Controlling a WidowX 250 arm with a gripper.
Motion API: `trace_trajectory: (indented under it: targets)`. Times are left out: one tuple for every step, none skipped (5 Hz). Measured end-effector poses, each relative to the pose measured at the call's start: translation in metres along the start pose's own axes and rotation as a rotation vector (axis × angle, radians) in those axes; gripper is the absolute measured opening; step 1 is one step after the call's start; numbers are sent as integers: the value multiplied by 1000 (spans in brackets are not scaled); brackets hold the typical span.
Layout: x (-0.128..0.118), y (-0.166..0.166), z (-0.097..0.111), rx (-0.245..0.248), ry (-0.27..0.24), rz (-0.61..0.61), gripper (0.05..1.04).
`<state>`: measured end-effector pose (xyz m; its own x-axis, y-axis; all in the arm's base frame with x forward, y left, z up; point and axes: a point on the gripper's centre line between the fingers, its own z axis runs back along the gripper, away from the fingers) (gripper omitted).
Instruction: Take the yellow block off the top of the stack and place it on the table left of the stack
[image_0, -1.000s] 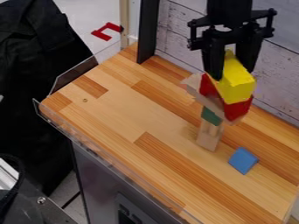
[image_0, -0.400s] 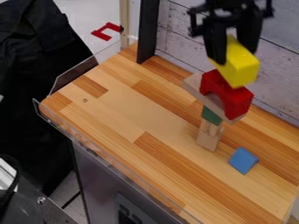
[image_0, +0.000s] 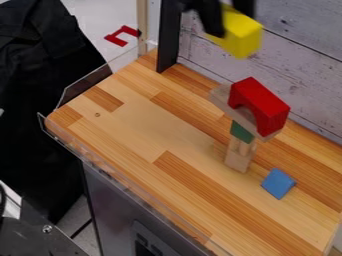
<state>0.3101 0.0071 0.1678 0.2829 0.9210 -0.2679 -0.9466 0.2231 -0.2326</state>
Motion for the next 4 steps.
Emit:
trace_trajectory:
  targets:
    - [38, 27, 3, 9, -24, 114, 552]
    - [59, 49, 3, 41, -38, 128, 552]
    - [66, 66, -2, 91, -52, 115, 552]
    - [70, 78, -15, 172, -126, 105, 552]
